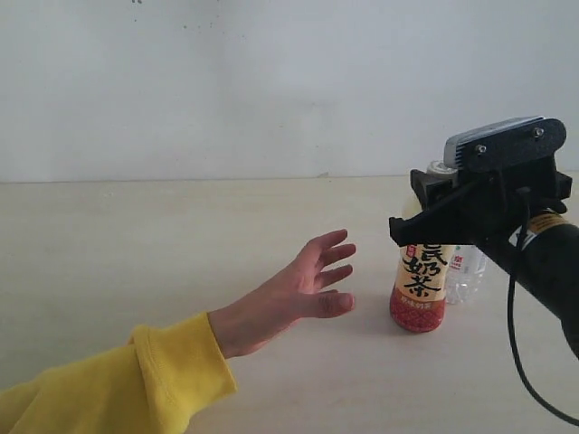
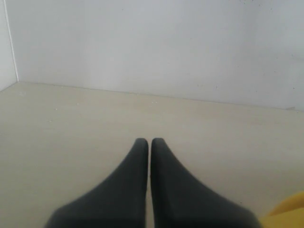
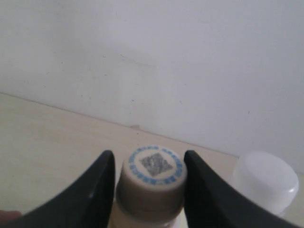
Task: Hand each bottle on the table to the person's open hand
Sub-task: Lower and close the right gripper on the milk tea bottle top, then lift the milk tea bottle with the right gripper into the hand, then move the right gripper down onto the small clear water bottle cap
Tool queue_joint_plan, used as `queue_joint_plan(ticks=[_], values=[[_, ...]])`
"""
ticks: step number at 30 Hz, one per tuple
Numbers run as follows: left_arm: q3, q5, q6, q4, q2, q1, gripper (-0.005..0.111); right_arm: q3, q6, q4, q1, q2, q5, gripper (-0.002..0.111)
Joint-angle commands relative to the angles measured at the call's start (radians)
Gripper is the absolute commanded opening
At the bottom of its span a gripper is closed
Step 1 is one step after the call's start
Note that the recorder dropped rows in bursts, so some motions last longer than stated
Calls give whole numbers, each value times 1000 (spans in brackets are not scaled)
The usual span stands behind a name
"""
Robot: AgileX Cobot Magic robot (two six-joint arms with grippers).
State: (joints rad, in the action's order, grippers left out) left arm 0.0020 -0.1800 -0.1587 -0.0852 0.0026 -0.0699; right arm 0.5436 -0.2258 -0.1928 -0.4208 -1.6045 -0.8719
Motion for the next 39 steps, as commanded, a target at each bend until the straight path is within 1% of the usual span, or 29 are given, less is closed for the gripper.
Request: queue_joint_plan(ticks=[1,2,4,6,8,9,11,16,20,25,26,28,29,31,33,34,35,37,38,39], values=[[-2,1,-3,0,-3,-3,4,8,-12,3,4,-3,-11,8],[-2,1,-3,0,-3,-3,4,8,-9,10,4,1,-20,0],[-2,1,-3,0,-3,-3,4,8,12,45,2,35,-3,0],[-2,1,-3,0,-3,-3,4,8,61,105,2,105,83,0],[-2,1,-3,0,-3,-3,4,6,176,230,2,171,135,0],[-2,1,-3,0,-3,-3,4,6,273,321,2,203,144,0],[-2,1,-3,0,-3,-3,4,6,403,433,-4,227,142,0],[-2,1,-3,0,-3,-3,4,11,393,426,-109,228,109,0],[-2,1,-3,0,-3,-3,4,61,321,357,-195,205,128,0],[-2,1,-3,0,-3,-3,4,128,301,365,-243,162,151,0],[-2,1,-3,0,-3,-3,4,134,299,370,-243,159,151,2],[-2,1,-3,0,-3,-3,4,137,296,369,-240,158,148,12],[-2,1,-3,0,-3,-3,4,137,294,369,-240,160,148,21],[-2,1,-3,0,-3,-3,4,137,294,349,-237,166,158,44],[-2,1,-3,0,-3,-3,4,137,254,287,-237,175,170,73],[-2,1,-3,0,-3,-3,4,137,220,217,-237,180,185,80],[-2,1,-3,0,-3,-3,4,137,158,127,-237,193,209,81],[-2,1,-3,0,-3,-3,4,137,-23,-79,-237,226,252,76],[-2,1,-3,0,-3,-3,4,137,-156,-207,-237,247,265,74],[-2,1,-3,0,-3,-3,4,135,-240,-281,-237,269,267,74]])
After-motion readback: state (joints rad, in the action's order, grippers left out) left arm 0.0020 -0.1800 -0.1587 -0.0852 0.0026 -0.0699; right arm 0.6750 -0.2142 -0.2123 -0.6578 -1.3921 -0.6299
